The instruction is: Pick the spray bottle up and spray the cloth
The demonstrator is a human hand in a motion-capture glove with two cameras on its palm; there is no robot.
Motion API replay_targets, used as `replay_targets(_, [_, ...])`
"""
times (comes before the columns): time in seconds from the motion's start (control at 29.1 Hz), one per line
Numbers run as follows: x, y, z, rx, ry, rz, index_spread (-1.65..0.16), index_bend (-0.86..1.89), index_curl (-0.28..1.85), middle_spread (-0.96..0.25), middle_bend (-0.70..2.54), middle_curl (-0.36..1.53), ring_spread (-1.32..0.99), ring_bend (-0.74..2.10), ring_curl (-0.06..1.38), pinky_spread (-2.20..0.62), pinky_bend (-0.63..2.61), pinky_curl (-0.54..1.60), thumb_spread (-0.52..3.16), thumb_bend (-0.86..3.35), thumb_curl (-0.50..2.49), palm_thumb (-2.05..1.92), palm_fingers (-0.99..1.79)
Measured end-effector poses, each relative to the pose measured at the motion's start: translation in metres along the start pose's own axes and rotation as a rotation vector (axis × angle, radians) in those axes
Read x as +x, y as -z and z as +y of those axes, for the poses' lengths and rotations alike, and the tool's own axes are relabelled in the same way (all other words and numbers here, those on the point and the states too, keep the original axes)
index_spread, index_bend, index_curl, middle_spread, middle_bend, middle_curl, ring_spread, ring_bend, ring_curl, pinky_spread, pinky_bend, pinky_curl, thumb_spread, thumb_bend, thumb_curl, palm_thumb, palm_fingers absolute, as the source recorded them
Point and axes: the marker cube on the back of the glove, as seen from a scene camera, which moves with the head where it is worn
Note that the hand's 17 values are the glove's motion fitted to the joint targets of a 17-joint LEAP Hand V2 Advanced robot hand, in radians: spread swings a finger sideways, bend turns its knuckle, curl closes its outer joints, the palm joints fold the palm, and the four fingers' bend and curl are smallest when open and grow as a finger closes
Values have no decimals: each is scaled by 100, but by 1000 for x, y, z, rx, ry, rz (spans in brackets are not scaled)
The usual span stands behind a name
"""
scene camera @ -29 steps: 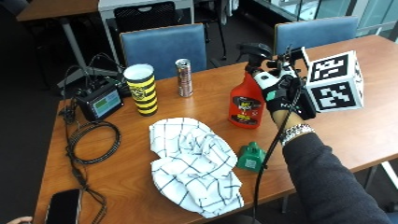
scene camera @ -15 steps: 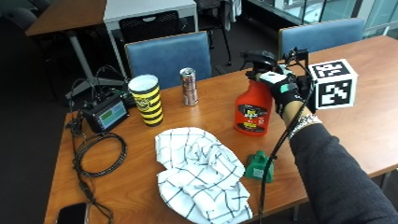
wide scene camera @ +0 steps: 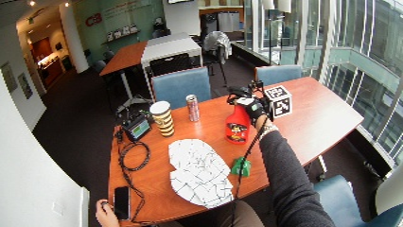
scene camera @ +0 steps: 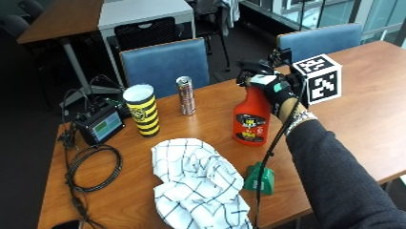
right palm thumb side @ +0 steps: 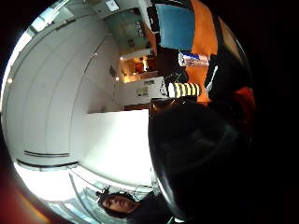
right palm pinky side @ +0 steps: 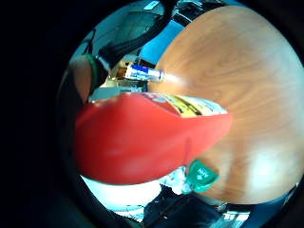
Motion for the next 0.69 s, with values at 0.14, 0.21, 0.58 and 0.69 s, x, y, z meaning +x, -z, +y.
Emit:
replay_targets(0.14, [-8, -10, -1, 45, 16, 5, -33, 21, 45, -27, 33, 45, -24, 39, 40, -6, 22, 25, 52, -3, 58, 105, 117])
replay_targets(0.21, [-14, -16, -2, 56, 37, 15, -33, 19, 45, -27, 34, 46, -24, 39, 41, -12, 28, 28, 47, -4, 59, 105, 122])
replay_targets(0.58, [-41, -50, -11, 7, 268, 45, -31, 26, 50, -25, 43, 51, -22, 46, 45, -15, 25, 32, 33, -4, 64, 101, 136])
replay_targets(0.69, [-47, -54, -13, 2, 304, 53, -32, 25, 51, -25, 46, 52, -23, 49, 46, -21, 29, 33, 31, -4, 65, 98, 139])
